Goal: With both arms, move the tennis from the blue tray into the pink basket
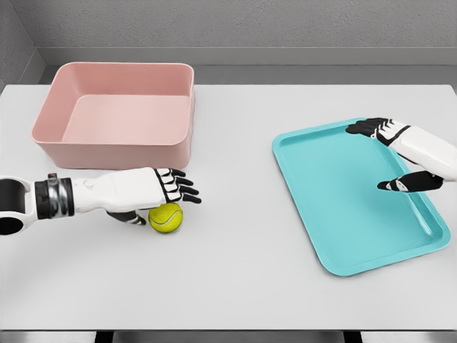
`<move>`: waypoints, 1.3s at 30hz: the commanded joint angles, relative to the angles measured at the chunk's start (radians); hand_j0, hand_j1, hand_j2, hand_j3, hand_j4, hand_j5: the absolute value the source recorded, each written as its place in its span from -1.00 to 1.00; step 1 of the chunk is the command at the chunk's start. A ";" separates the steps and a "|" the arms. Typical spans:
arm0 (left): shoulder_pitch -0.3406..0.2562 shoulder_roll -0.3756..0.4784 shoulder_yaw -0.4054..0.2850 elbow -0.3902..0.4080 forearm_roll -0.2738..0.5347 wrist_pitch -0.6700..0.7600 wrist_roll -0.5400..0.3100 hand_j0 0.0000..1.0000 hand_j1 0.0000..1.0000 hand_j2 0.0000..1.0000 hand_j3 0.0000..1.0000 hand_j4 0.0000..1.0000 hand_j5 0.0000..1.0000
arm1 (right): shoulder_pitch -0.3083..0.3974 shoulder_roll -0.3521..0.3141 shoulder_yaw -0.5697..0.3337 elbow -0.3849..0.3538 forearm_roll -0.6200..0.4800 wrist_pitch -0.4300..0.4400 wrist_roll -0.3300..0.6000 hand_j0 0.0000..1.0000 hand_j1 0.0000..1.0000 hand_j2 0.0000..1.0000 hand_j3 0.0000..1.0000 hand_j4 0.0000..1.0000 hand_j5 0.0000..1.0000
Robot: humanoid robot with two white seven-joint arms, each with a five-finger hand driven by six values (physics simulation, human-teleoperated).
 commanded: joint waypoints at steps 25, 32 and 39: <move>0.003 0.002 -0.045 0.021 0.004 0.002 -0.002 0.86 0.86 0.86 0.86 0.86 0.86 | 0.003 -0.002 -0.002 0.000 -0.008 0.003 -0.001 1.00 1.00 1.00 1.00 1.00 1.00; 0.002 0.002 -0.054 0.021 0.006 0.002 -0.043 0.53 0.53 0.53 0.53 0.53 0.53 | 0.003 -0.002 -0.002 0.000 -0.008 0.003 -0.001 1.00 1.00 1.00 1.00 1.00 1.00; 0.002 0.003 -0.051 0.021 0.012 0.002 -0.074 0.04 0.04 0.04 0.04 0.04 0.04 | 0.005 -0.002 -0.002 0.003 -0.008 0.003 -0.001 1.00 1.00 1.00 1.00 1.00 1.00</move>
